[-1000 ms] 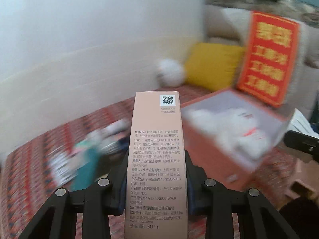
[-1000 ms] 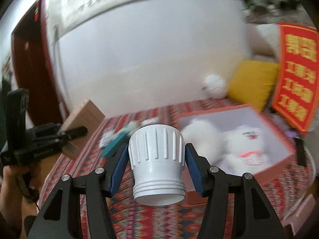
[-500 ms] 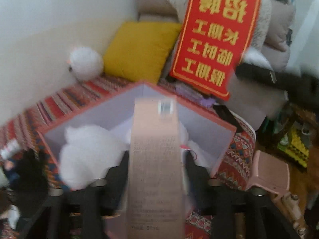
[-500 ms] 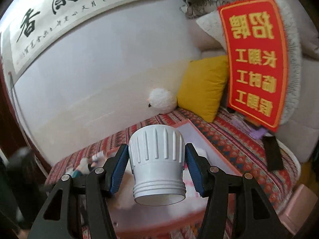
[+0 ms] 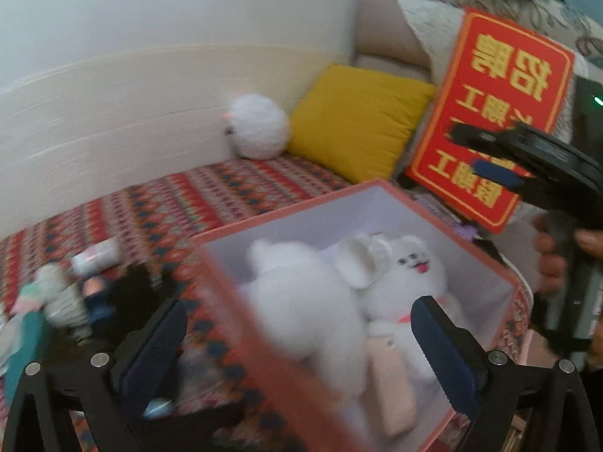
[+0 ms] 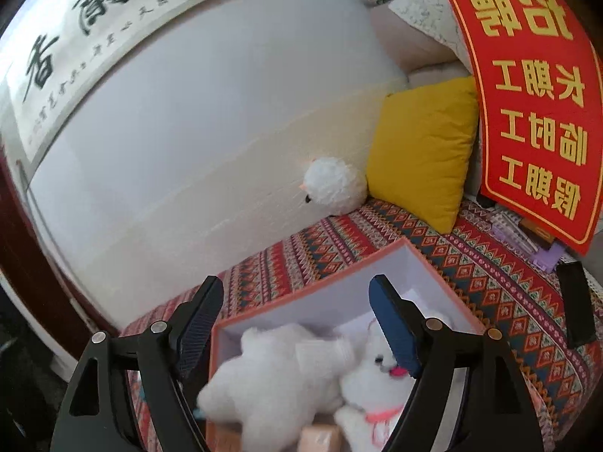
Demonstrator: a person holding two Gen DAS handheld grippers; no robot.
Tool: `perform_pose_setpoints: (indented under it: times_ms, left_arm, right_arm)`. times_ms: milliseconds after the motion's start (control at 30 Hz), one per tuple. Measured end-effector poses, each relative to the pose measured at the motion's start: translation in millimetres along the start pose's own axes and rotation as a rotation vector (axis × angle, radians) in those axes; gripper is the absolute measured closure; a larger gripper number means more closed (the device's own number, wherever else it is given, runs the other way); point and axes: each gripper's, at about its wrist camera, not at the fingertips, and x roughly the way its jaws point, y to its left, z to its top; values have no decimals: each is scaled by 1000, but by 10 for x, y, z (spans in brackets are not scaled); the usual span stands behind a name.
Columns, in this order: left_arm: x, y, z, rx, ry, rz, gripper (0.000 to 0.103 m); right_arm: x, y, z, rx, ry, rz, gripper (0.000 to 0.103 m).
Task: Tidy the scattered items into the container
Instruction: 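Drop the beige box and white cup into the pink box, then grasp the teal insole with the left tool while the right grasps the grey cup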
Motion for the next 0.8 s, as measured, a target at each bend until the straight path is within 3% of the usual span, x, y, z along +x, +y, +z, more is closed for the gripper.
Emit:
perform_pose_setpoints:
  times_ms: [133, 267, 500, 667, 800]
  left_arm:
    - [-384, 555, -289, -68, -3, 96, 4]
    - [-785, 1140, -593, -147, -4, 189, 4]
    - [-1378, 1980, -1083, -254, -12, 332, 3]
    - [-1385, 2410, -1309, -280, 28, 391, 2]
    - [-1071, 2604, -1376, -246, 70, 409, 2]
  right_arm:
    - [-291, 339, -276, -63, 6, 7, 18]
    - [-472, 818, -645, -102, 55, 86, 16]
    - [-238, 1809, -1430, -246, 241, 210, 15]
    - [210, 2309, -2058, -348, 397, 197, 15]
    - [532, 2379, -2232, -349, 454, 173, 15]
